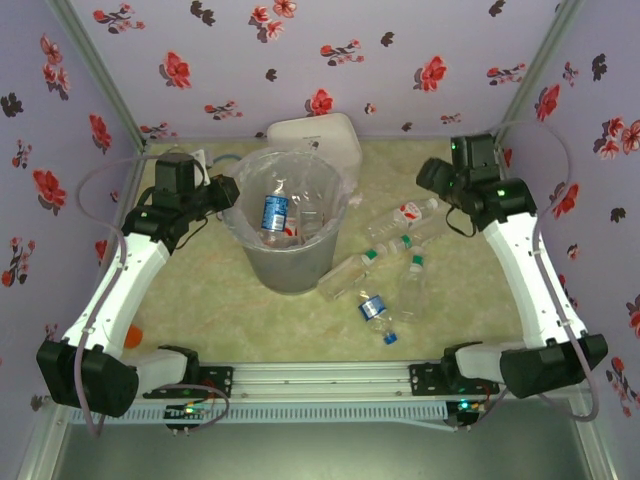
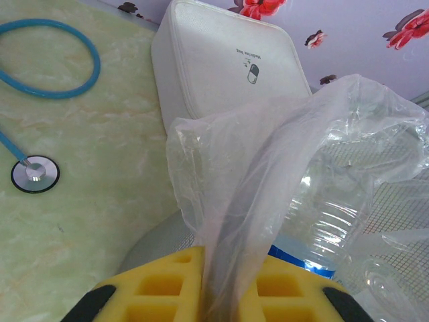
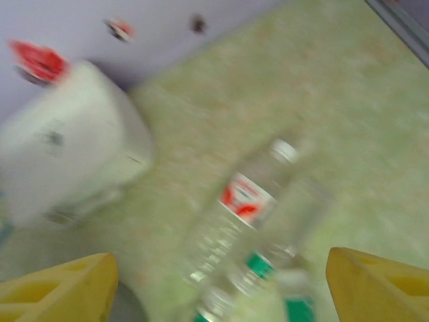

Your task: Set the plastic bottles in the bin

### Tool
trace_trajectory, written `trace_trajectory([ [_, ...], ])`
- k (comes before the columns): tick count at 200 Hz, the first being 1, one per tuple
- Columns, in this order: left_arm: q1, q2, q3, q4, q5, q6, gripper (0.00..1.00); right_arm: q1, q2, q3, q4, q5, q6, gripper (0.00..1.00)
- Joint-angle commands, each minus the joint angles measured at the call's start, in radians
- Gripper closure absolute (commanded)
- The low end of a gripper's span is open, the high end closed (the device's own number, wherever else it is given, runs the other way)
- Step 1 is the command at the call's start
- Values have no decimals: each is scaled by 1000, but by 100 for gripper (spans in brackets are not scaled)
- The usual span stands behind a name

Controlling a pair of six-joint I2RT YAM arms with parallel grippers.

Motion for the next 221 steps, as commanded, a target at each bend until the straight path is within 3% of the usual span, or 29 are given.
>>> trace_trajectory([
  [1, -12, 9, -27, 7, -4, 16, 87, 1, 25, -60, -238, 38, -10, 18],
  [31, -12, 23, -19, 16, 6, 14, 87, 1, 65, -203, -242, -37, -22, 21],
  [76, -12, 17, -29, 10, 6, 16, 87, 0, 189, -366, -18, -257, -44, 26],
  [130, -11, 4, -30, -7, -8, 22, 87, -2, 370, -380, 64, -195, -104, 28],
  [166, -11, 15, -20, -5, -8, 26, 87, -13, 453, -388, 154, -198, -123, 36],
  [221, -12, 37, 4, -12, -7, 35, 87, -22, 408, -388, 148, -186, -115, 53],
])
